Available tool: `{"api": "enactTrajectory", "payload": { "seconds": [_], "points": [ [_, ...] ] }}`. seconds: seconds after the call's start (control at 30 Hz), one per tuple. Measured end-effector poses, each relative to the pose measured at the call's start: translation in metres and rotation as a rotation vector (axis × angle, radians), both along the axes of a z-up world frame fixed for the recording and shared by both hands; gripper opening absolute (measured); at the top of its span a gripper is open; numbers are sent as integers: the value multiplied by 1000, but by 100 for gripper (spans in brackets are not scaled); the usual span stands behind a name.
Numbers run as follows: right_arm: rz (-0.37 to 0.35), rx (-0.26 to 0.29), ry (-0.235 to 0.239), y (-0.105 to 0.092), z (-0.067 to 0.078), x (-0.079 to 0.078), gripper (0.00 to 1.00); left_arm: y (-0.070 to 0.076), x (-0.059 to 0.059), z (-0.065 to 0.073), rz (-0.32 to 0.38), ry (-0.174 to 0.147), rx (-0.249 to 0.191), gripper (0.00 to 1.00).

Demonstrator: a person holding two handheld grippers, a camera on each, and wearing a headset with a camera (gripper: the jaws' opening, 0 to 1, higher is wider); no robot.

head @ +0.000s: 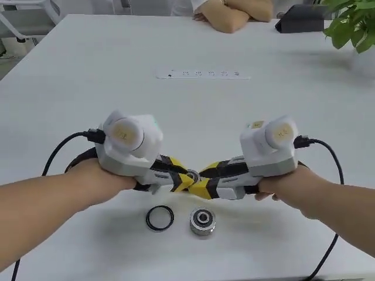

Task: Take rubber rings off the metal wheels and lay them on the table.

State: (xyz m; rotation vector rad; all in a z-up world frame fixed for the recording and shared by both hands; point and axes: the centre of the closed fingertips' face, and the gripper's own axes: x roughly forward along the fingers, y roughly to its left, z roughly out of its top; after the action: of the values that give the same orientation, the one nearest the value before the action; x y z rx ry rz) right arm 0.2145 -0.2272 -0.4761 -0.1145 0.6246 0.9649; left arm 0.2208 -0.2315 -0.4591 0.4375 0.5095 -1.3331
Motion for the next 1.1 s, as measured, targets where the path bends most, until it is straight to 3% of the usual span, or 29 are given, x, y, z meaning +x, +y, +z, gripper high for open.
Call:
{"api": "enactTrajectory", "payload": {
  "seconds": [0.67,1.1],
  "points": [
    [-17,30,36,-6,-1,-5,16,0,0,0,11,8,-34,7],
    [-48,59,70,-10,-2,-6,1,1,1,0,18,10,-38,7]
  ]
}}
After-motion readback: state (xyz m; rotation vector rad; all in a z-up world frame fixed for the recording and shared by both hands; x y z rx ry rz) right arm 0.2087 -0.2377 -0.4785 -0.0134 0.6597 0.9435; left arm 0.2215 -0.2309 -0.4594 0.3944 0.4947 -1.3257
